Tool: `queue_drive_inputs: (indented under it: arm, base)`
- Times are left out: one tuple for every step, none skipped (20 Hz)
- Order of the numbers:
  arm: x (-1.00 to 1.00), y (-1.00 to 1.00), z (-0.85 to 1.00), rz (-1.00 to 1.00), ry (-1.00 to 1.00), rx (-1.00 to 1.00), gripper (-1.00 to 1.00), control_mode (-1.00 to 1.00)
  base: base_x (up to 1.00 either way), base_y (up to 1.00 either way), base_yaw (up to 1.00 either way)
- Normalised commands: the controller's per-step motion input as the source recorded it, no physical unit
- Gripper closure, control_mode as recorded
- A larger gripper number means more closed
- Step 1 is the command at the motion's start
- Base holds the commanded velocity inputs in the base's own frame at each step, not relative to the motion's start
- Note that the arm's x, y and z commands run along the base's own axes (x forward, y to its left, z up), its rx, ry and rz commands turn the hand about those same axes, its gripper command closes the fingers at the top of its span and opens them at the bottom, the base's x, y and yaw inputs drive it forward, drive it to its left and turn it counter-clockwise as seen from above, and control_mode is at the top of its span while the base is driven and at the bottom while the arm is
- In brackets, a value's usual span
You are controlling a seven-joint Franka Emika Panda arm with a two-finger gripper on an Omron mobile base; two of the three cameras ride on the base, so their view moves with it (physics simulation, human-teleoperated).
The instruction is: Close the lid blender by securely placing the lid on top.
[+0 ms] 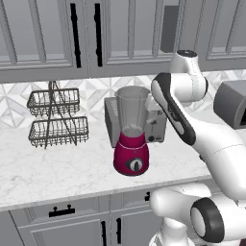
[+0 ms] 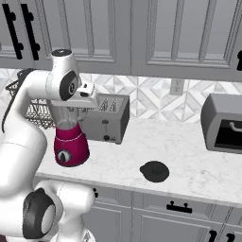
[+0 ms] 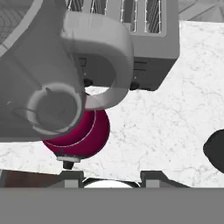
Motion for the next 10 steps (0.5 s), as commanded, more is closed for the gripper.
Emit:
queue_drive_inputs:
  arm:
    - [0.0,-0.01,0.0,0.0,0.0,0.0,-1.0,-1.0]
    - [-0.09,-0.24,0.0,-0.01,0.0,0.0,-1.0,-1.0]
    - [-0.15,-0.42,0.0,-0.05,0.0,0.06,-1.0,-1.0]
    - [-0.19,-0.5,0.0,-0.06,0.0,0.06,-1.0,-1.0]
    - [-0.2,-0.51,0.0,-0.07,0.0,0.02,-1.0,-1.0]
    - [-0.24,-0.64,-0.16,-0.09,0.0,0.03,-1.0,-1.0]
    - [-0.19,-0.78,-0.24,-0.12,0.0,0.01,-1.0,-1.0]
    - [-0.13,-1.0,-0.29,-0.14,0.0,0.03,-1.0,-1.0]
    - [-0.11,-1.0,-0.36,-0.17,0.0,0.07,-1.0,-1.0]
    - [-0.11,-1.0,-0.38,-0.16,0.0,0.08,-1.0,-1.0]
  base:
    - [0.0,0.0,0.0]
    - [0.0,0.0,0.0]
    - [0.0,0.0,0.0]
    - [0.0,0.0,0.0]
    - [0.0,0.0,0.0]
    - [0.0,0.0,0.0]
    - [0.0,0.0,0.0]
    - [0.0,0.0,0.0]
    - [0.0,0.0,0.0]
    - [0.0,0.0,0.0]
